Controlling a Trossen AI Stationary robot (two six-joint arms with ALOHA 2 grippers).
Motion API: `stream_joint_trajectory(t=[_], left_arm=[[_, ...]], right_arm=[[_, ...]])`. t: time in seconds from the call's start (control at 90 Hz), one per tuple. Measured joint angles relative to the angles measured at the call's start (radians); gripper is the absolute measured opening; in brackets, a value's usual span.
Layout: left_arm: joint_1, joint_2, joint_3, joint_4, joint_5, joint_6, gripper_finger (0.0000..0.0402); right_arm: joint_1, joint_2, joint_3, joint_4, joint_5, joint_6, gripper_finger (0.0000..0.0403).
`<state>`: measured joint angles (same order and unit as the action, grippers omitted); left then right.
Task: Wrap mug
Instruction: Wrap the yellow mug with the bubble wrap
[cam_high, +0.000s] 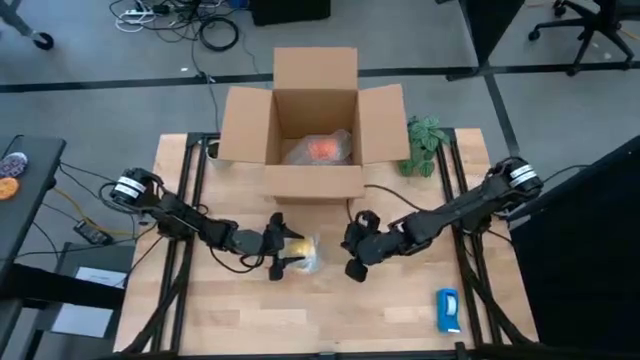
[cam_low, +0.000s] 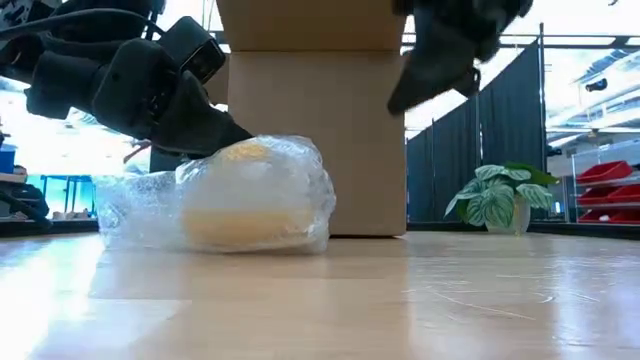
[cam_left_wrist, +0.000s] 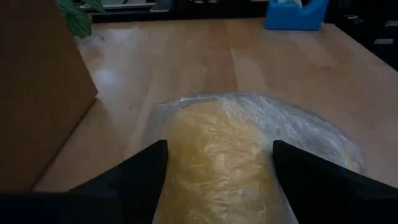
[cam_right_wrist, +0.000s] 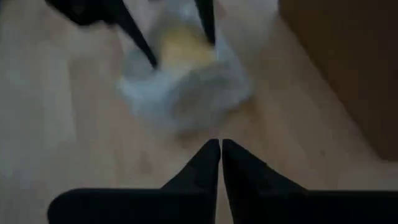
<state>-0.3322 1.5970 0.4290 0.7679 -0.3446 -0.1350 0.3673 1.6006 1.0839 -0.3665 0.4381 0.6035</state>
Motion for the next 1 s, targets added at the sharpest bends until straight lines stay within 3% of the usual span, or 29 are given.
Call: stream_joint_trajectory(t=[0.089,0.3,0.5,0.744,0.911,1.0], left_arm=[[-0.004,-0.001,0.000,-0.018,0.000,0.000,0.0271],[-0.004,-0.001,0.001,-0.026,0.000,0.000,0.0271],[-0.014,-0.001,-0.002,-0.030,-0.001,0.031,0.0270],[-0.037,-0.001,-0.001,-0.031,-0.004,0.108,0.0262],[-0.040,-0.001,0.000,-0.038,0.000,0.108,0.0262],[-0.042,-0.001,0.000,-0.038,0.001,0.126,0.0262]], right_arm=[[-0.019,0.082,-0.019,0.072,0.001,-0.003,0.0000],[-0.053,0.317,-0.033,0.453,-0.025,-0.130,0.0000],[-0.082,0.423,-0.035,0.757,-0.024,-0.241,0.0000],[-0.063,0.385,-0.035,0.697,-0.022,-0.334,0.0000],[-0.012,0.316,-0.029,0.606,0.108,-0.388,0.0000],[-0.020,0.327,-0.032,0.604,0.108,-0.409,0.0000]])
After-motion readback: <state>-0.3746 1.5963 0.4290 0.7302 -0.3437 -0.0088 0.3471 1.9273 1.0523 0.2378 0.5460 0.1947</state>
